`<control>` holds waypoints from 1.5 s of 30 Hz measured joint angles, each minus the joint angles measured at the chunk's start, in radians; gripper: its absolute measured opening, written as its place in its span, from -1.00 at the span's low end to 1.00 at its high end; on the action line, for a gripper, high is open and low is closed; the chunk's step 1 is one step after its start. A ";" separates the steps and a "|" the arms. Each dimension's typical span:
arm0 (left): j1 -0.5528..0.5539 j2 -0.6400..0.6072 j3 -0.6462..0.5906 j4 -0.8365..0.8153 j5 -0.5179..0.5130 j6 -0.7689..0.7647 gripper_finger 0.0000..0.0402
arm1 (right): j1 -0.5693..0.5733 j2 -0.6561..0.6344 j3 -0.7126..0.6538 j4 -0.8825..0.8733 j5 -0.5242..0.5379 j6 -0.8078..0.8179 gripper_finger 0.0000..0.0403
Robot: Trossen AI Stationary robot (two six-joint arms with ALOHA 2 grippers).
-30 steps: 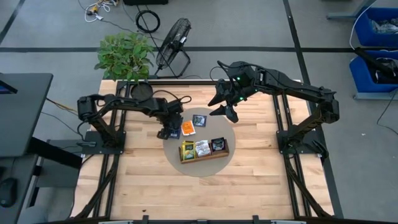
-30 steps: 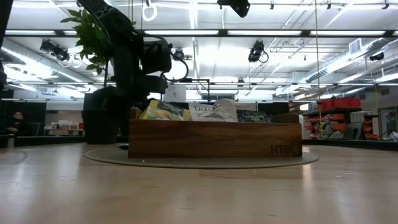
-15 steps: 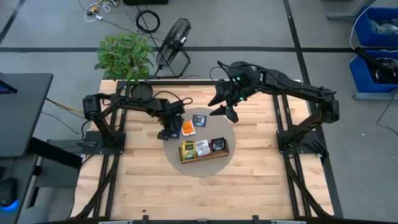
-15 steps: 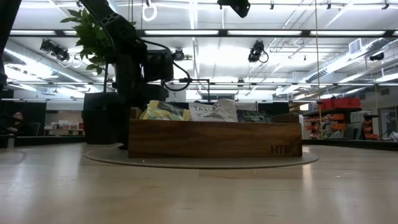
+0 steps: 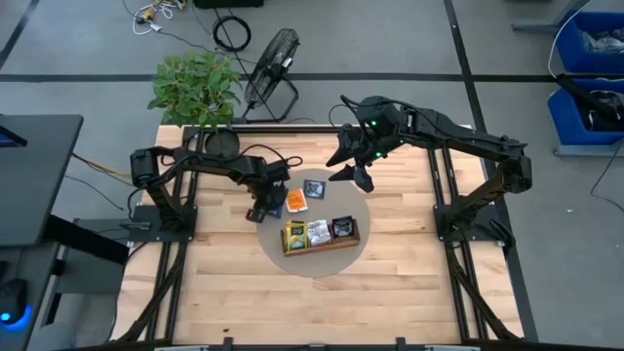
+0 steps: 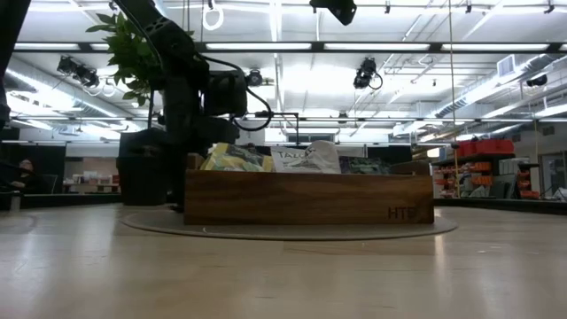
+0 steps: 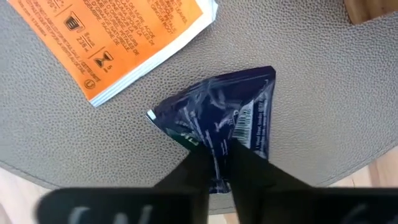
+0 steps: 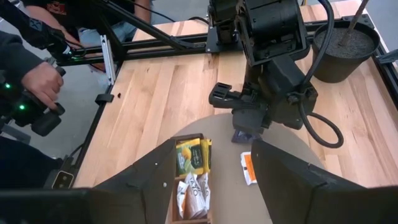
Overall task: Pick & Place Tea
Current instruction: Put the violet tea bag into the right section of the wooden organizer
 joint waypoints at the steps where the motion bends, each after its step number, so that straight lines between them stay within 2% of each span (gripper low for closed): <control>1: 0.000 0.000 0.000 0.000 0.000 0.000 -0.81 | 0.000 0.000 0.000 0.000 0.000 0.000 0.08; 4: 0.000 -0.011 0.000 -0.008 -0.007 0.000 -0.96 | 0.000 0.000 0.000 0.000 0.000 0.000 0.08; 10: 0.001 -0.073 0.013 -0.085 -0.055 -0.026 -0.95 | 0.000 0.000 0.000 0.004 0.000 -0.002 0.08; 15: 0.001 -0.138 0.087 -0.191 -0.071 -0.039 -0.98 | 0.000 0.000 0.000 0.015 0.000 -0.004 0.08; 24: 0.001 -0.280 0.248 -0.218 -0.065 -0.110 -0.98 | 0.000 0.000 0.000 0.014 0.000 -0.020 0.08; 27: 0.001 -0.319 0.303 -0.200 -0.016 -0.131 -0.98 | 0.000 -0.004 0.000 0.015 -0.009 -0.021 0.08; 33: -0.009 -0.405 0.353 0.001 0.149 -0.168 -0.98 | 0.000 -0.030 0.007 0.064 -0.027 -0.032 0.08; 40: -0.029 -0.454 0.355 0.303 0.291 -0.309 -0.98 | 0.000 -0.087 0.008 0.177 -0.028 -0.087 0.08; 45: -0.065 -0.445 0.354 0.463 0.323 -0.339 -0.98 | 0.000 -0.096 0.010 0.265 -0.030 -0.111 0.08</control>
